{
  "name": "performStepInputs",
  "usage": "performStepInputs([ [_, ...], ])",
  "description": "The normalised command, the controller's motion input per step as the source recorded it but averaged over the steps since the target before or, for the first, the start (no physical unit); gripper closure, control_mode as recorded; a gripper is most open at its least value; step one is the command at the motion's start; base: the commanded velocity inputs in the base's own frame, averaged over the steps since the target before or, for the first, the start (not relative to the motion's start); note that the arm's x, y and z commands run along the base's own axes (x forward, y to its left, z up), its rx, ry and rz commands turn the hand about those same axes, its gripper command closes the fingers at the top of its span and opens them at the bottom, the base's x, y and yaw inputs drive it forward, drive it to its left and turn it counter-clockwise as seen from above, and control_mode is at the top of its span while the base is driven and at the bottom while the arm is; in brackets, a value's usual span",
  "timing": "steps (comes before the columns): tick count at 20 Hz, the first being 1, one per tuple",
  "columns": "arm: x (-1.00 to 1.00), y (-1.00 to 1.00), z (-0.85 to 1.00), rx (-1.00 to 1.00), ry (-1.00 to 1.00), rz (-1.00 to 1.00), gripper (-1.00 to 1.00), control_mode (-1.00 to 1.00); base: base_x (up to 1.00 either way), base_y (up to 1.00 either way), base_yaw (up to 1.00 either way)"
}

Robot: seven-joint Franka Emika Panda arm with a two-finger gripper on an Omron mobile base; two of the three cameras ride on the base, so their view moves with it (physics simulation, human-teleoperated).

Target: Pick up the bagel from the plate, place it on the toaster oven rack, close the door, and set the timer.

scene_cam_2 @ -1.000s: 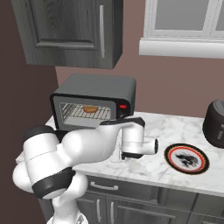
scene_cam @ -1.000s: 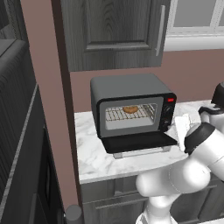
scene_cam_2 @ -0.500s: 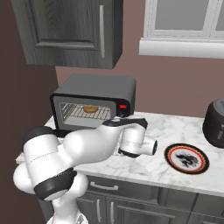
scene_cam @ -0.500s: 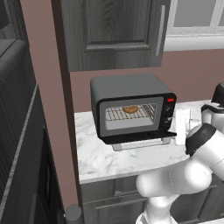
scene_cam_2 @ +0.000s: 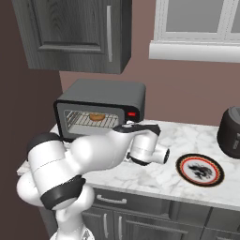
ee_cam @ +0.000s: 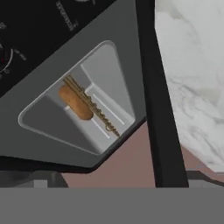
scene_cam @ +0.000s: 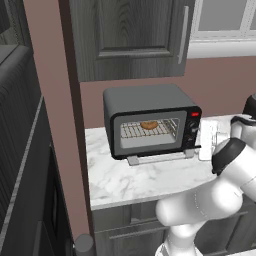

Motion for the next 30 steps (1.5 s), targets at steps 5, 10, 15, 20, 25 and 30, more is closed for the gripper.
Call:
performStepInputs([
  [5,0.34,0.58,0.18,0.11,0.00,-0.25,-1.00,-1.00,0.00,0.00,0.00],
  [10,0.23,0.67,0.18,0.10,0.00,-0.35,-1.00,-1.00,0.00,0.00,0.00],
  [15,0.04,0.72,0.02,0.08,0.00,-0.43,-1.00,-1.00,0.00,0.00,0.00],
  [20,0.36,0.69,0.00,0.01,0.00,-0.44,-1.00,-1.00,0.00,0.00,0.00],
  [25,0.49,0.63,0.00,0.00,0.00,-0.44,-1.00,-1.00,0.00,0.00,0.00],
  [30,0.22,0.54,0.00,0.00,0.00,-0.44,-1.00,-1.00,0.00,0.00,0.00],
])
